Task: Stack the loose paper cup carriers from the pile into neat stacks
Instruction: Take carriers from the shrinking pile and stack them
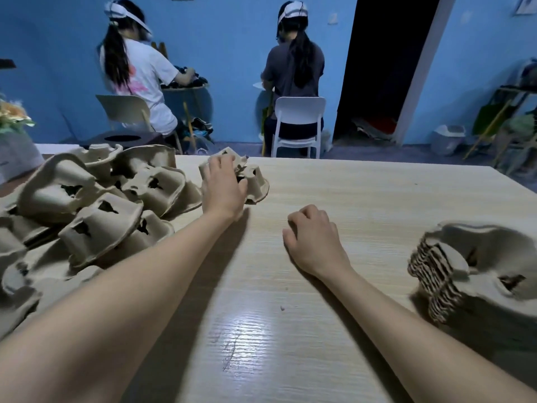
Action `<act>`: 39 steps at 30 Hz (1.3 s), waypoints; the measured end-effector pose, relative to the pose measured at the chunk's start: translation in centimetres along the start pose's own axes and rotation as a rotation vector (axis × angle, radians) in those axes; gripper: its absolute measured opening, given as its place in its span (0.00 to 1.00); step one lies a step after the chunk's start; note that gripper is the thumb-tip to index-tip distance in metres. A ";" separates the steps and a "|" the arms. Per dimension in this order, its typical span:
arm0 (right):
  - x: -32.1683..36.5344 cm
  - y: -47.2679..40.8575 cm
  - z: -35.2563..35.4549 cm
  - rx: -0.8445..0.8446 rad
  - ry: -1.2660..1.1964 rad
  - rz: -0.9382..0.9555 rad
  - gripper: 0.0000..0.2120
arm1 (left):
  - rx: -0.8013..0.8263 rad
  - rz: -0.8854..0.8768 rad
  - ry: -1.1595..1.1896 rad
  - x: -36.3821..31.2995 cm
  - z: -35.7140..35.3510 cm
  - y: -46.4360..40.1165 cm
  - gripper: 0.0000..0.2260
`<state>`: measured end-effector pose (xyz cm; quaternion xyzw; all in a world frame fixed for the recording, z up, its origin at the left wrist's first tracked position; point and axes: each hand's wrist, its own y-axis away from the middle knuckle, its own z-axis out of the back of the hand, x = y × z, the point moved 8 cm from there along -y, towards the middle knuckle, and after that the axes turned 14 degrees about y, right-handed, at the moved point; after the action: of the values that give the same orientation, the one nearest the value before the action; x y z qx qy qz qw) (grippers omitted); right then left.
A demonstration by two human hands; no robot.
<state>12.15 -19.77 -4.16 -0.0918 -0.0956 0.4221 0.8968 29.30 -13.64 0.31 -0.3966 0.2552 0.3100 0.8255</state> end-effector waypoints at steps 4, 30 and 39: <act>-0.2 0.0 -0.2 0.004 -0.007 -0.005 0.17 | -0.032 0.017 -0.093 0.4 -0.6 -1.8 0.16; -0.1 0.0 -0.3 -0.010 -0.011 0.017 0.17 | 0.012 -0.095 -0.219 -0.2 -1.3 -1.1 0.12; -0.2 0.0 -0.3 -0.013 -0.011 0.017 0.17 | 0.077 -0.166 -0.151 -0.7 -1.2 0.0 0.06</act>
<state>12.16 -19.96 -4.48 -0.0959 -0.1023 0.4297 0.8920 28.62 -14.86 0.11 -0.3598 0.1705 0.2595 0.8798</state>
